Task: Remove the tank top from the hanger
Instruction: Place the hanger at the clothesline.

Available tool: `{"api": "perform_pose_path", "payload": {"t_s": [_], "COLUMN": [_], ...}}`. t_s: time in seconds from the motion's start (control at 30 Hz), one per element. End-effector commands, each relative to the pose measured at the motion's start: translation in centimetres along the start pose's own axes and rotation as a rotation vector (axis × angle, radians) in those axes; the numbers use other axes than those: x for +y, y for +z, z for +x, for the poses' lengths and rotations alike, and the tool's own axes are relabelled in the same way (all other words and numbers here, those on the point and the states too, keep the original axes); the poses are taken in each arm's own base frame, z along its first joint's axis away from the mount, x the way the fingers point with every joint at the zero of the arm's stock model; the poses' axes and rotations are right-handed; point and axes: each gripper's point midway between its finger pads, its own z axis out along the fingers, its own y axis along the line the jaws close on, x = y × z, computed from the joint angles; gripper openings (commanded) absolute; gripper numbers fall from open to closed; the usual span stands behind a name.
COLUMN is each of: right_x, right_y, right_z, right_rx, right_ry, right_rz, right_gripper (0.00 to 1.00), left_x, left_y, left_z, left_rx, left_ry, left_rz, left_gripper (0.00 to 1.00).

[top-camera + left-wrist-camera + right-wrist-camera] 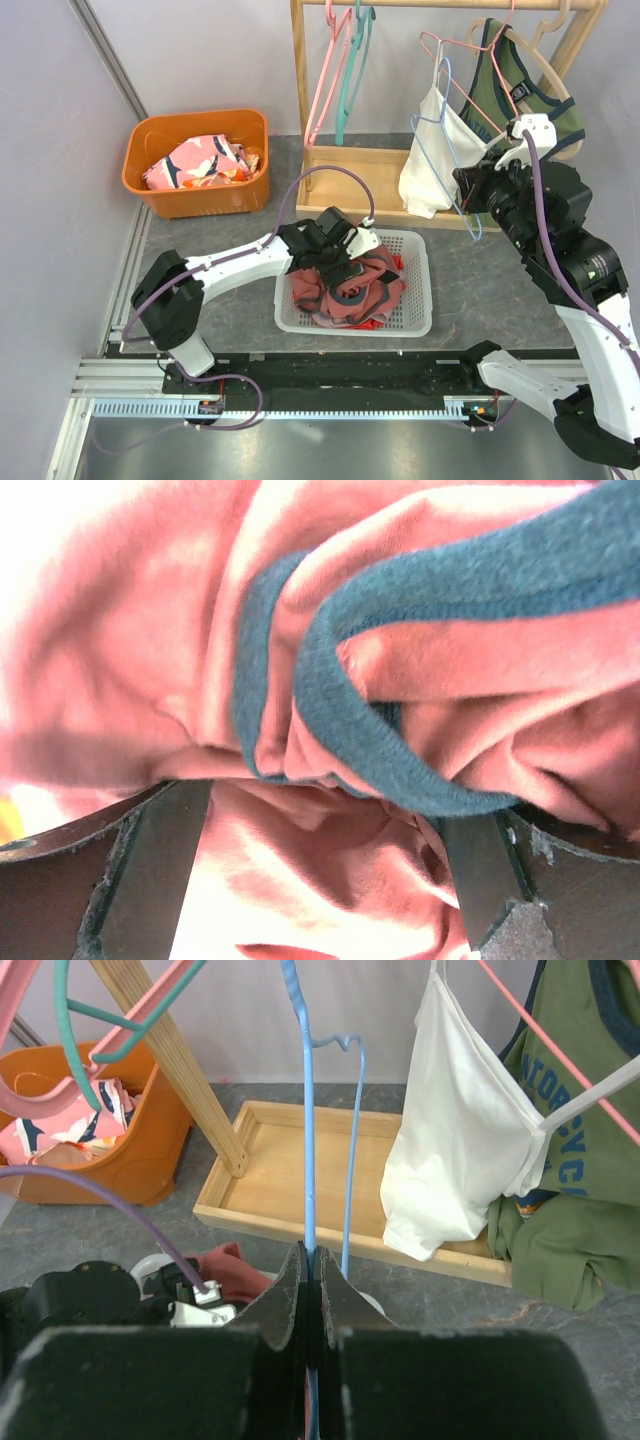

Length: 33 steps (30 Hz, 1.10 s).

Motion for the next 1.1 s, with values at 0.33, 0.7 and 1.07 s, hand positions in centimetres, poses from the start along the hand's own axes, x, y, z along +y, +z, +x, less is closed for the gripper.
{"api": "perform_pose_path", "payload": {"t_s": [0.33,0.7,1.07], "right_x": [0.5,3.0,4.8], "right_y": [1.6,4.4,11.1], "right_z": [-4.6,-9.1,-11.0], "right_rx": [-0.089,-0.152,-0.175], "right_ry": [-0.013,0.007,-0.005], "right_rz": [0.03,-0.022,-0.015], "right_gripper": [0.0,0.0,0.0], "left_x": [4.1,3.6,3.7], "left_y": [-14.9,-26.4,-30.2], "left_z": [-7.4,-12.5,-12.1], "left_rx": [-0.226,-0.501,-0.513], "left_ry": [0.018,0.017,0.022], "left_rz": [-0.103,-0.028,-0.035], "left_gripper": [0.99,0.99,0.99]}}
